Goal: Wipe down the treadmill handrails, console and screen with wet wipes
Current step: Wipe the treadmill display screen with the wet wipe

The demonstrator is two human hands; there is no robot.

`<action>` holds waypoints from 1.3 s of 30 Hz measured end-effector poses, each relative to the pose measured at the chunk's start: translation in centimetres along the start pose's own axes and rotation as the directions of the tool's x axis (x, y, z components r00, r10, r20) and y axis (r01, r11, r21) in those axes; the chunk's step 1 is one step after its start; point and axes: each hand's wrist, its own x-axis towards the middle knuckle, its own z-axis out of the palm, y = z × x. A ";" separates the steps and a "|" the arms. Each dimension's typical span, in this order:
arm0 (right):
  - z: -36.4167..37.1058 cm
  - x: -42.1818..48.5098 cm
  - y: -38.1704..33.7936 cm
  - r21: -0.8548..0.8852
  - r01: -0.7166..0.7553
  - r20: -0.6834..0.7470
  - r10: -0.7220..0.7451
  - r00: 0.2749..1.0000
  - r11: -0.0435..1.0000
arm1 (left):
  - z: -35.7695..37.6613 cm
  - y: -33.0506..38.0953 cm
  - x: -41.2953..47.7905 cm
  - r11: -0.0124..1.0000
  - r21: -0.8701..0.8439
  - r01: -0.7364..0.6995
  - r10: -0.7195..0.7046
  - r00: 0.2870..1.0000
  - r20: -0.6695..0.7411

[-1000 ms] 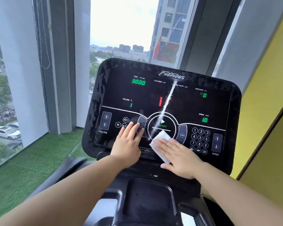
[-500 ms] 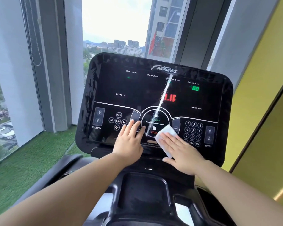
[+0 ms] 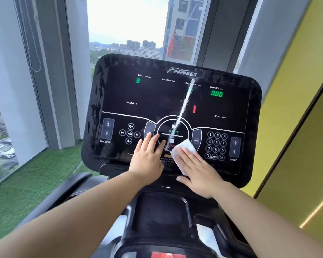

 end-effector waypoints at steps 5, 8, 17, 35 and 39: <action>-1.3 -1.2 3.8 -0.016 -0.122 -0.037 0.122 0.992 0.992 | 0.1 0.0 -0.1 1.000 0.011 0.003 -0.003 1.000 -0.005; -2.2 0.4 3.0 0.199 -0.329 -0.038 0.342 0.939 0.923 | 0.2 0.1 -0.2 1.000 -0.008 0.001 -0.001 1.000 -0.021; -0.1 -2.3 1.5 0.121 -0.041 0.064 0.033 0.997 0.992 | 1.1 1.0 -0.3 0.998 -0.039 -0.051 0.047 0.992 -0.114; -0.2 -3.7 3.3 0.269 -0.399 0.080 0.393 0.916 0.877 | 1.4 5.2 0.0 0.973 -0.113 -0.200 0.188 0.976 -0.108; 0.2 -3.9 3.9 0.386 -0.559 0.137 0.554 0.821 0.734 | 1.6 6.6 0.4 0.972 -0.096 -0.216 0.212 0.976 -0.053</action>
